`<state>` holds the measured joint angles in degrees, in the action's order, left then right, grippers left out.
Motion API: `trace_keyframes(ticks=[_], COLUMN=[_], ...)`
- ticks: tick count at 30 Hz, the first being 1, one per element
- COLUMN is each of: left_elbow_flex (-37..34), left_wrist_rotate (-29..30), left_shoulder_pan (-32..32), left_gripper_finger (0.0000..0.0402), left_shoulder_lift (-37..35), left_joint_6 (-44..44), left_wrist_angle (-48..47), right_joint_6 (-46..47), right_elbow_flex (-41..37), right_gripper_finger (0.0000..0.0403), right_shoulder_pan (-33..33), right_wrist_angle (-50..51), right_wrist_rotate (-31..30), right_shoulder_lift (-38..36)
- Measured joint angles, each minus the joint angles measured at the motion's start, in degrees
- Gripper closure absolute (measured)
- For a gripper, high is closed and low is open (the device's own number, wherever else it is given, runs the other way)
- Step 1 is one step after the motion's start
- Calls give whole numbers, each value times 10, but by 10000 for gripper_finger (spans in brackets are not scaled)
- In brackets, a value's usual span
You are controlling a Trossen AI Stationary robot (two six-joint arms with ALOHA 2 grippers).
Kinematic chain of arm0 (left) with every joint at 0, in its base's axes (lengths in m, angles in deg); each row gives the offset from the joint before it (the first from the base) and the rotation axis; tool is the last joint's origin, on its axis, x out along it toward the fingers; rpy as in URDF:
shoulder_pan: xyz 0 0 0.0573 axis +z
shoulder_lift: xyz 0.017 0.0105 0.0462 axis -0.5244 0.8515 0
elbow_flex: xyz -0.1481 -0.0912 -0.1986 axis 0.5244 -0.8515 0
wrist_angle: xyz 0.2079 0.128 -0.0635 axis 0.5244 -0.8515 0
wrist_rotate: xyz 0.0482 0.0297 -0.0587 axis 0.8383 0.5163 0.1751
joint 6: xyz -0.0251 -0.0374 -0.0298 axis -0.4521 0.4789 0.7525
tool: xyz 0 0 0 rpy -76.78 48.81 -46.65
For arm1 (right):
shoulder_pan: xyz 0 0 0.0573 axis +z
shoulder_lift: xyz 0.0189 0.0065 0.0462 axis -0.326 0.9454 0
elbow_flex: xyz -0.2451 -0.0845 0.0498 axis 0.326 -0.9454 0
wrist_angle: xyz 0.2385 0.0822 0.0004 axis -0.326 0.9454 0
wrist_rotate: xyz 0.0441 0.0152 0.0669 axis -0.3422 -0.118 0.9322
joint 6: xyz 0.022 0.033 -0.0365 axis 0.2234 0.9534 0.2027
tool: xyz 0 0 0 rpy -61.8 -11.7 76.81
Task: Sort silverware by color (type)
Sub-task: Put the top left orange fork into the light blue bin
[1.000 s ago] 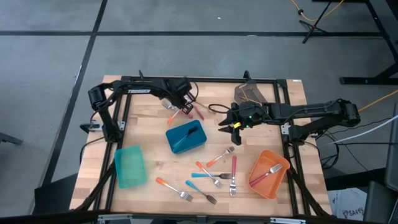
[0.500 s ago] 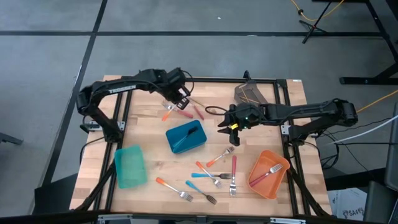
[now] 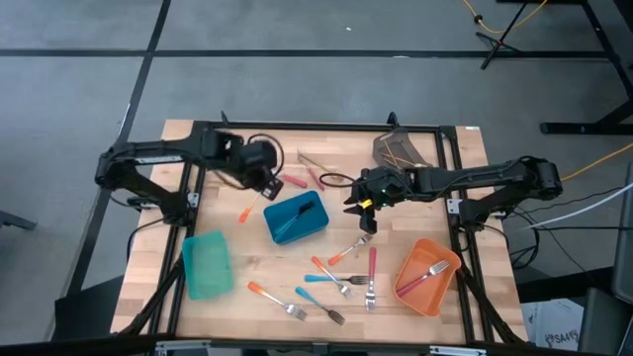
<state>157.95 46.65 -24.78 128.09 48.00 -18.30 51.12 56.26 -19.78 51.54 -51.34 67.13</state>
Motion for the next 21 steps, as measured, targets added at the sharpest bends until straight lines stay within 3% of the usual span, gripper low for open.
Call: trace_keyframes(ticks=[13,21], left_elbow_flex=[0,0], left_wrist_rotate=[41,56], left_shoulder_pan=[-227,-349], left_gripper_finger=[387,387], left_shoulder_lift=[5,14], left_joint_6=[305,488], left_wrist_angle=[-84,-119], right_joint_6=[-2,-3], right_elbow_flex=[0,0], right_gripper_finger=[292,292], right_shoulder_pan=[0,0], right_wrist_angle=[-6,-6], right_wrist_rotate=[-139,-160], right_shoulder_lift=[0,0])
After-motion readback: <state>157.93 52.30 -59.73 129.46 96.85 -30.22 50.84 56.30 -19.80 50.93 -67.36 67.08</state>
